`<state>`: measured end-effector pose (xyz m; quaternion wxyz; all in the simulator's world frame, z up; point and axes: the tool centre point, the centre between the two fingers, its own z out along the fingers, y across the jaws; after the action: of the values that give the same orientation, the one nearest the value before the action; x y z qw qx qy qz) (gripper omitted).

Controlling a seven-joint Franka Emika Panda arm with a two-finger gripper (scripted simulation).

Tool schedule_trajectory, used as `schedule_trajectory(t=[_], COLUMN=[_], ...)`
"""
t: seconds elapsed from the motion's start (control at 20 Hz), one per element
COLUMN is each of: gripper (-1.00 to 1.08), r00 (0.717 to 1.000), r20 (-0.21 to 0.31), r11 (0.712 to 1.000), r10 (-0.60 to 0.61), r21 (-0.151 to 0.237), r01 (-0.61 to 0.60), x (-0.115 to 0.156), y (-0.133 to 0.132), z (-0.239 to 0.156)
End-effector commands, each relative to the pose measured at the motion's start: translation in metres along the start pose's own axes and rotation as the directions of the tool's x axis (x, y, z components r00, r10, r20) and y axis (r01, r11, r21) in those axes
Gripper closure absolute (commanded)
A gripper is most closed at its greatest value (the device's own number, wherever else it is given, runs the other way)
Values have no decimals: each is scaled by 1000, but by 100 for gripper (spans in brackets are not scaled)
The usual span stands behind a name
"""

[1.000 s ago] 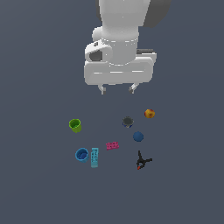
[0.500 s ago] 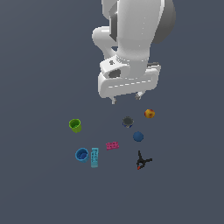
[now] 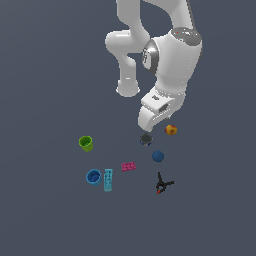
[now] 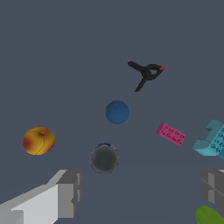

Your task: Pick up a designated object from a clutter of objects.

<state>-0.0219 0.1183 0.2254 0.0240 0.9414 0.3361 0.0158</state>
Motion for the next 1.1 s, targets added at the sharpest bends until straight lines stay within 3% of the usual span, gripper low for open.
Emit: schedule_trajectory(t=[0.0,0.15,0.3,0.8,1.05], gripper=[-92,-92,-92,-92,-92], r00=[993,968,925,721,648], r20=[4,6,5,-18,-30], r11=[993,968,925,720,647], r10=[-115,-249,-380,-692,-761], r21=[1,5,12,37,43], r01=[115,249,379,693,762], x=[3,4,4,-9,-15], y=[-21,-47,-74,-151,-172], z=[19,41,63,114,126])
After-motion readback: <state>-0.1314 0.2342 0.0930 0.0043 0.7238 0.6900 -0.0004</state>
